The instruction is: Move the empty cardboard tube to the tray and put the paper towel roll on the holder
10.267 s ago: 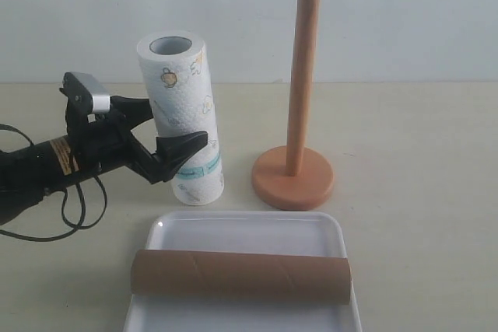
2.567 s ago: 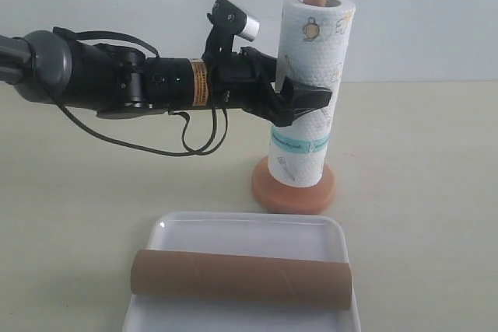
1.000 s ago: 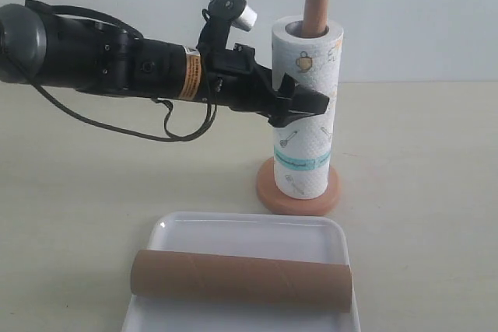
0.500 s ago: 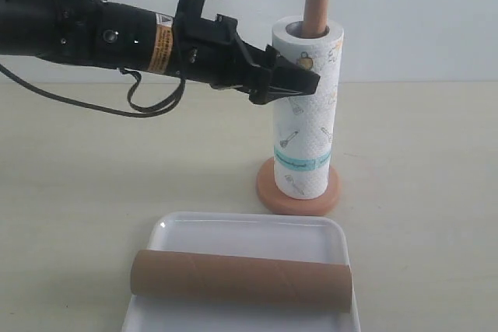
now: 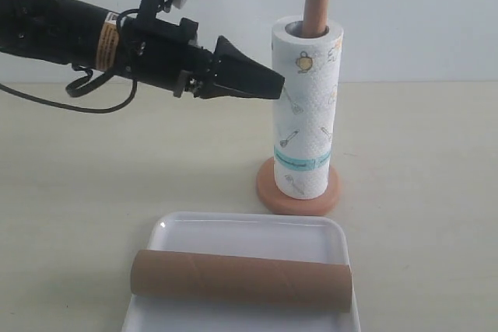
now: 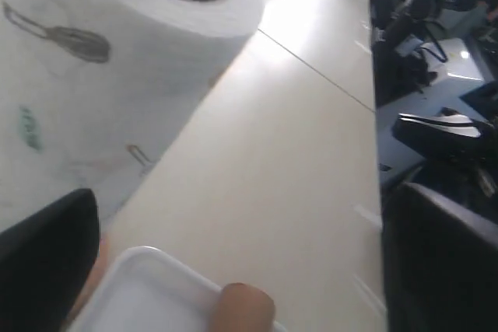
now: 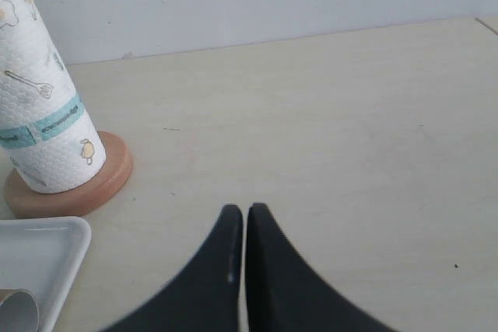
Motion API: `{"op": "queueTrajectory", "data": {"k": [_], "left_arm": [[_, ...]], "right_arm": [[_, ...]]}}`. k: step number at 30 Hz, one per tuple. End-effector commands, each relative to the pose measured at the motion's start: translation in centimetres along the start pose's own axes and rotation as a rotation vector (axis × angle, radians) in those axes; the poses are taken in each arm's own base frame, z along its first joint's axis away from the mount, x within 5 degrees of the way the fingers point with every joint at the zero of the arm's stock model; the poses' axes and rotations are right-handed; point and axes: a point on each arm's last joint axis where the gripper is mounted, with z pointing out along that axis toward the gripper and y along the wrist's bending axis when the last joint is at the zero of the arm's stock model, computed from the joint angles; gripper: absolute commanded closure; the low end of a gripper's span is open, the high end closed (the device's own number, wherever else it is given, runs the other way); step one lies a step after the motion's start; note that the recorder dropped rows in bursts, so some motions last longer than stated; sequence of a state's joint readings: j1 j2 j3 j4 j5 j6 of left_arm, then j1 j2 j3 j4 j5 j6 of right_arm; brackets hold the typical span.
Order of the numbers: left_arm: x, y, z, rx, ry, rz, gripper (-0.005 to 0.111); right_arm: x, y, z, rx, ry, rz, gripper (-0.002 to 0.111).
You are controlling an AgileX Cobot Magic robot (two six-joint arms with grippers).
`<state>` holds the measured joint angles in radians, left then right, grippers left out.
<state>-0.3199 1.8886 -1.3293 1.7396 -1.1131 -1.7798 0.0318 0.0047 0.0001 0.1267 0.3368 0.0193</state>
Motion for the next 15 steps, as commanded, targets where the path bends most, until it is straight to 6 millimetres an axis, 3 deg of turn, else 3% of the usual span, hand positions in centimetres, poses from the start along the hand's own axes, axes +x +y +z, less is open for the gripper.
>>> {"op": "queueTrajectory", "data": {"k": [1, 11, 15], "left_arm": [[1.1, -0.4, -0.9, 0.085, 0.024, -0.057, 0.013], [4.4, 0.5, -1.4, 0.073, 0.054, -0.150, 0.013], [5.1, 0.4, -1.4, 0.076, 0.062, -0.167, 0.026]], "right_arm": [[0.0, 0.0, 0.0, 0.004, -0.008, -0.006, 0.107], [0.0, 0.0, 0.0, 0.004, -0.008, -0.006, 0.107], [0.0, 0.0, 0.0, 0.004, -0.008, -0.006, 0.107]]}}
